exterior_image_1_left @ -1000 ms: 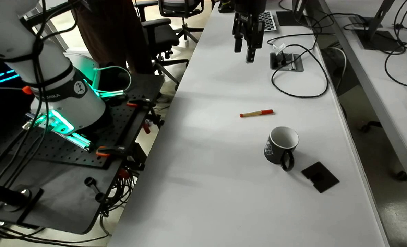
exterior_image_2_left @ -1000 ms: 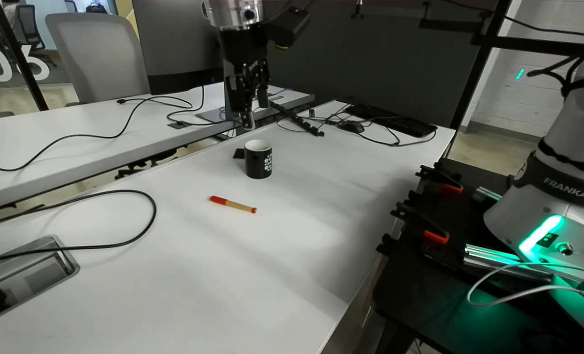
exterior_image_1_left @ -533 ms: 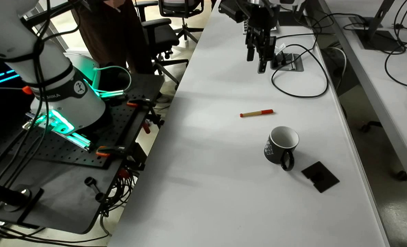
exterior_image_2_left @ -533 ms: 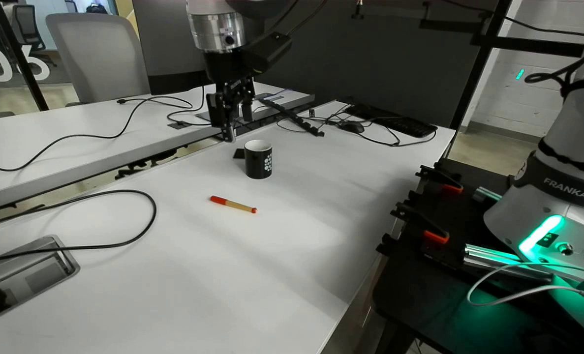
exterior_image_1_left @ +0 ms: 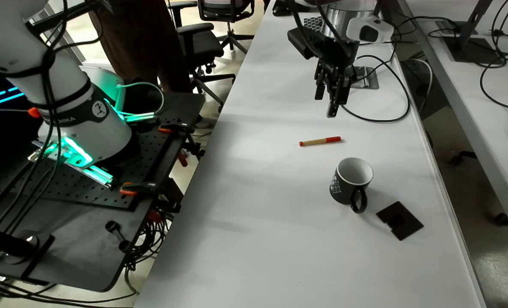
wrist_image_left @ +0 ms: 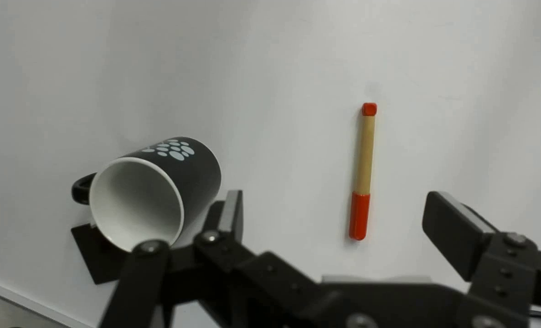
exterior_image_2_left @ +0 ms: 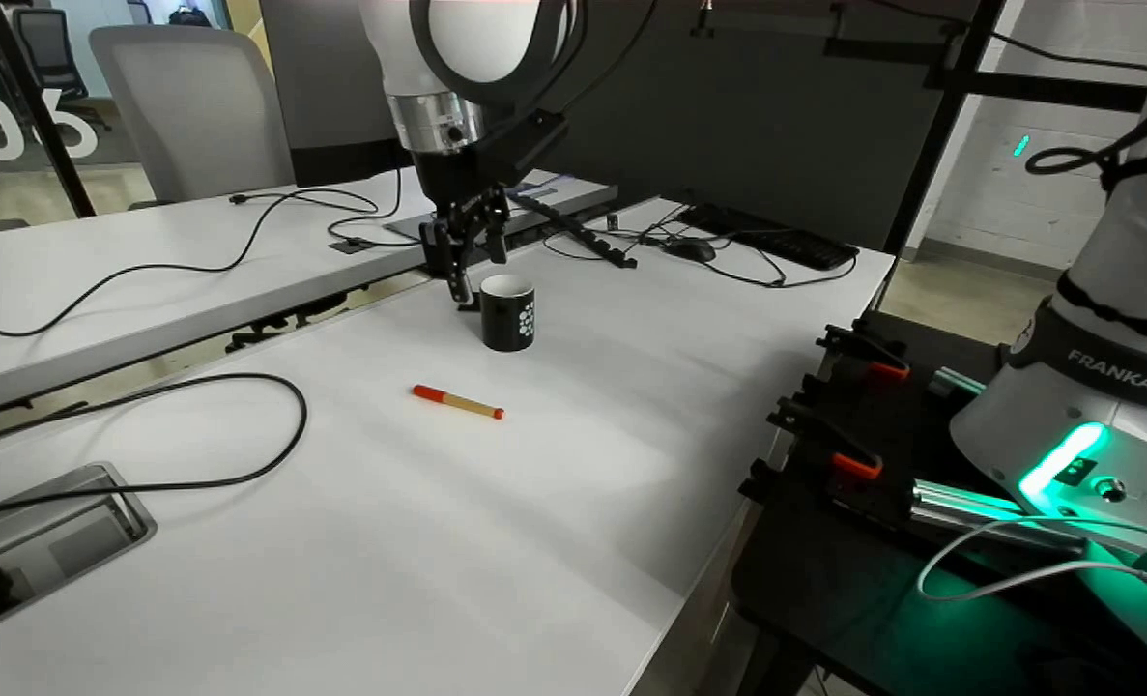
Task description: Put the marker into the mug.
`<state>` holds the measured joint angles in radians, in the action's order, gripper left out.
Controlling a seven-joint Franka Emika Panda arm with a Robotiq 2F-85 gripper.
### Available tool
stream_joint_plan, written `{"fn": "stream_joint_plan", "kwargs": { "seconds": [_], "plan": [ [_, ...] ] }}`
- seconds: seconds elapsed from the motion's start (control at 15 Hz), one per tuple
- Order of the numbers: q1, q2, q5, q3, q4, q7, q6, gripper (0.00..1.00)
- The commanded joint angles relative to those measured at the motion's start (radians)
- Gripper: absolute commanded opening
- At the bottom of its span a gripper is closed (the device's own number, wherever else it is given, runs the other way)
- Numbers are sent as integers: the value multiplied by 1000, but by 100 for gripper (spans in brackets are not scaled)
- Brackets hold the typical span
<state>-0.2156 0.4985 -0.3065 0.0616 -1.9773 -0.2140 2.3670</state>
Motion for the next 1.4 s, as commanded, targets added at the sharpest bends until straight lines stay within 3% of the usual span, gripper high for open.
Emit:
{"fn": "stream_joint_plan", "kwargs": {
  "seconds": [0.0,1.33],
  "plan": [
    [-12,0,9,-12,3,6,-1,100],
    [-51,288,77,2,234,34,68,100]
  ]
}}
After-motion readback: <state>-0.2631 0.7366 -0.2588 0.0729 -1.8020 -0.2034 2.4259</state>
